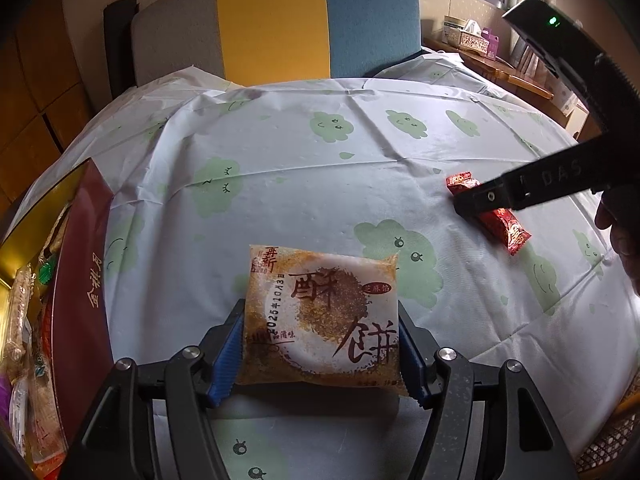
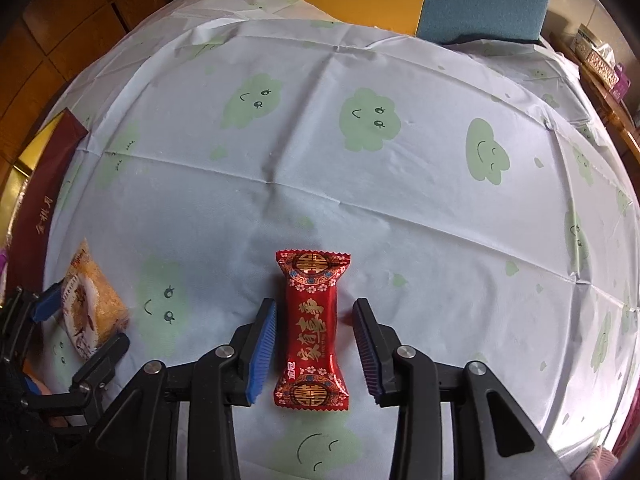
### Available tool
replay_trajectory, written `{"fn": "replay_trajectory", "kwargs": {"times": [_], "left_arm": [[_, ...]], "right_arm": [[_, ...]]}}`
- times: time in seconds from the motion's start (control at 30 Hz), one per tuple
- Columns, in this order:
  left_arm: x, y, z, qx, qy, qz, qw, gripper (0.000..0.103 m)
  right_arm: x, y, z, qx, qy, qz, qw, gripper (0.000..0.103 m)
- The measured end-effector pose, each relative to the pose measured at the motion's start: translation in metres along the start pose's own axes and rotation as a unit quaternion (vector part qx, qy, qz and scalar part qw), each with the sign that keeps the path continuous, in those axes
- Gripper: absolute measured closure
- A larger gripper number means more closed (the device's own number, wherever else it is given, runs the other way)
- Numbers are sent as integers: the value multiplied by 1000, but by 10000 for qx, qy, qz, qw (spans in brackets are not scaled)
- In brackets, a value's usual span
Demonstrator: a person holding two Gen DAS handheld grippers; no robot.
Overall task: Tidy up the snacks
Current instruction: 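Grasp the round pastry pack with the left tool and lift it, then carry the pastry pack into the tin with the left tool and open it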
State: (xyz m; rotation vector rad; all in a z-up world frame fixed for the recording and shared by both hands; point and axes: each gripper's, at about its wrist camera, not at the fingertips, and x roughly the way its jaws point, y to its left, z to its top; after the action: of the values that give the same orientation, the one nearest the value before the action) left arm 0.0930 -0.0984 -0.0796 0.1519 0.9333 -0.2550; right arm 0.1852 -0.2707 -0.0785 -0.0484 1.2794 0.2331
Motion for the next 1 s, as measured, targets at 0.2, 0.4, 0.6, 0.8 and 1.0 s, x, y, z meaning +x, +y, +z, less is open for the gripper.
{"fn": "replay_trajectory", "kwargs": {"times": [0.2, 0.4, 0.6, 0.8, 1.0], "left_arm": [[0, 0, 1, -1, 17, 13, 10000, 34], [0, 0, 1, 9, 7, 23, 10000, 36], [-5, 1, -1, -34, 21, 41, 10000, 38], [-23, 4, -4, -72, -101, -16, 9999, 38], [-52, 9, 0, -148, -362, -95, 9992, 38]], "right_arm": [[-21, -21, 7, 542, -480, 531, 9960, 38], [-16, -14, 1, 309, -319, 161, 9989, 43], [-1, 12, -9, -397, -193, -372, 9983, 81], [0, 8, -14, -354, -244, -266, 9987, 80], [-2, 9, -19, -412, -279, -331, 9982, 80]]}}
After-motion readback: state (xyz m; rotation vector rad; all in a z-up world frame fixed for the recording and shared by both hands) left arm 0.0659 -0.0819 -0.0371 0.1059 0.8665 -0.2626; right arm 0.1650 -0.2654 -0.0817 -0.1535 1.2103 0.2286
